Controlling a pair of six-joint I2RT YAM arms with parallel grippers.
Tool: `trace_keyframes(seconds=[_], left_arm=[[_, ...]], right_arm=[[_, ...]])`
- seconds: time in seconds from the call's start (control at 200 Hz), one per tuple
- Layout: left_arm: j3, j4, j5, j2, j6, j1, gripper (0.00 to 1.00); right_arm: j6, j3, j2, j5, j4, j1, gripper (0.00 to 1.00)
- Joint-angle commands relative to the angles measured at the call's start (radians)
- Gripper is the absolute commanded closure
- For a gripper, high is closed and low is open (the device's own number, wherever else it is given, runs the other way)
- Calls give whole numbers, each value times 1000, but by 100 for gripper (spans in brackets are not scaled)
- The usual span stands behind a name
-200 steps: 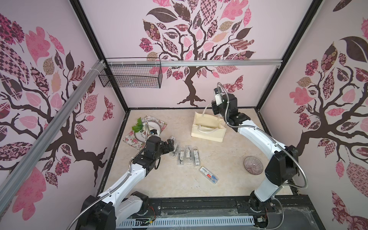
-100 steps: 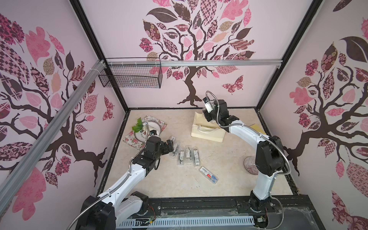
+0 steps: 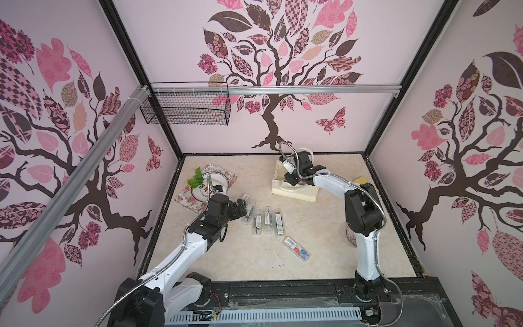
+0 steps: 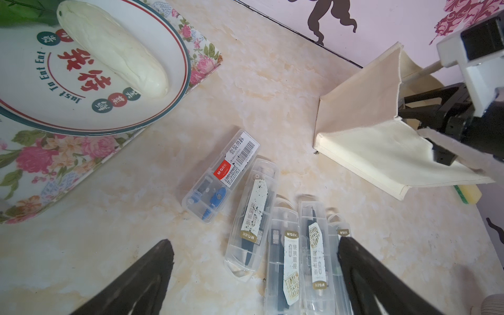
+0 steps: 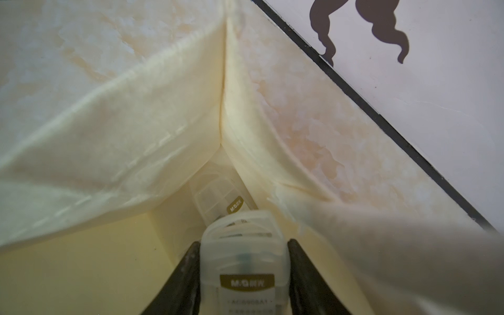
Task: Put the compass set into the canvas bag
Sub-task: Place the compass set in the canvas bag.
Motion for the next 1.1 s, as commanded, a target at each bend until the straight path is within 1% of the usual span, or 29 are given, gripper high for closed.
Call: trace_keyframes(seconds=[0.0,0.175,0.44,0.51,0.655,0.77,0.84,0.955,1.05,1.095], left_arm=[[-1,-2,-16,-5,20,-2,3],[-2,-7,-20,-18,25,-3,3],[-1,-6,-17,-9,24,-3,3],[2,-8,-15,-3,23,-3,3],[14,-22,-18,8,28,-3,3],[32,-35,-31,24,41,-3,3],[56,-52,-38,46,48,-3,3],[113,-86,-46,105,49,-1,3],[176,-126,-64,194,64,8,3],[211,-147,-84,240,72,19,3]], right_arm=[[-25,35,88,6,-90,-2,76],[12,14,88,36,-30,-2,61],[42,-38,13,48,66,-2,41],[48,-35,-4,52,74,-2,38],[66,-34,-58,51,100,-2,28],[91,-35,-119,40,116,-2,22],[118,-38,-162,29,123,-2,19],[171,-61,-252,-4,151,-2,9],[211,-93,-341,-54,184,-2,2],[229,-116,-385,-80,199,-2,0]])
